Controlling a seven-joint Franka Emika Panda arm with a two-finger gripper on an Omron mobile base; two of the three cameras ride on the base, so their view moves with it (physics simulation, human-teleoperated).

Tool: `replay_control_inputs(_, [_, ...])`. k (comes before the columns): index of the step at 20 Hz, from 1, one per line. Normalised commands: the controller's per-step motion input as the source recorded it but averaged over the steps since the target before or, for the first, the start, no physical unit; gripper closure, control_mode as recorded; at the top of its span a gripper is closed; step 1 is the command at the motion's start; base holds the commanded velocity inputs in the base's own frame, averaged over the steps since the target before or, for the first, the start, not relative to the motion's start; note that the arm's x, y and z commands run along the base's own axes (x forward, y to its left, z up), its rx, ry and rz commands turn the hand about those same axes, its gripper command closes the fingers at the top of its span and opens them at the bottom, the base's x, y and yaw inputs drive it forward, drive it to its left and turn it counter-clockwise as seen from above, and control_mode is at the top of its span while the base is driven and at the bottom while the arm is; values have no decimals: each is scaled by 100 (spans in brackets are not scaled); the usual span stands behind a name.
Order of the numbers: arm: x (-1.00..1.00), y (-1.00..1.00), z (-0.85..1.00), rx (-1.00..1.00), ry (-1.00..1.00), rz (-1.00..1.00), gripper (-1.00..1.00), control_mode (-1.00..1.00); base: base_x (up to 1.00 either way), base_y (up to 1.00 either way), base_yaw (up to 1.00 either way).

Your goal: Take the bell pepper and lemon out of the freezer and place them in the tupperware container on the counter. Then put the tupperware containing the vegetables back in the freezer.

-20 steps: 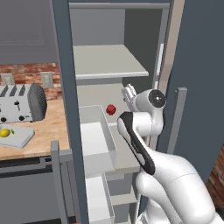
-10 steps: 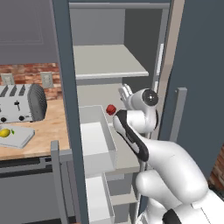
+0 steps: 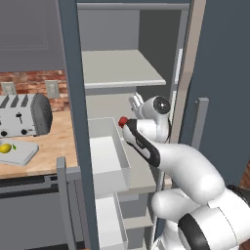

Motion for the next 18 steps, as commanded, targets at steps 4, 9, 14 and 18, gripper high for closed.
replay_control_inputs(4, [18, 2, -11, 0, 11, 1, -100, -100, 0, 0, 0])
replay_control_inputs(9, [11, 9, -10, 0, 10, 5, -100, -100, 0, 0, 0])
replay_control_inputs(14, [7, 9, -5, 0, 5, 6, -100, -100, 0, 0, 0])
replay_control_inputs(18, [0, 1, -11, 0, 1, 4, -100, -100, 0, 0, 0])
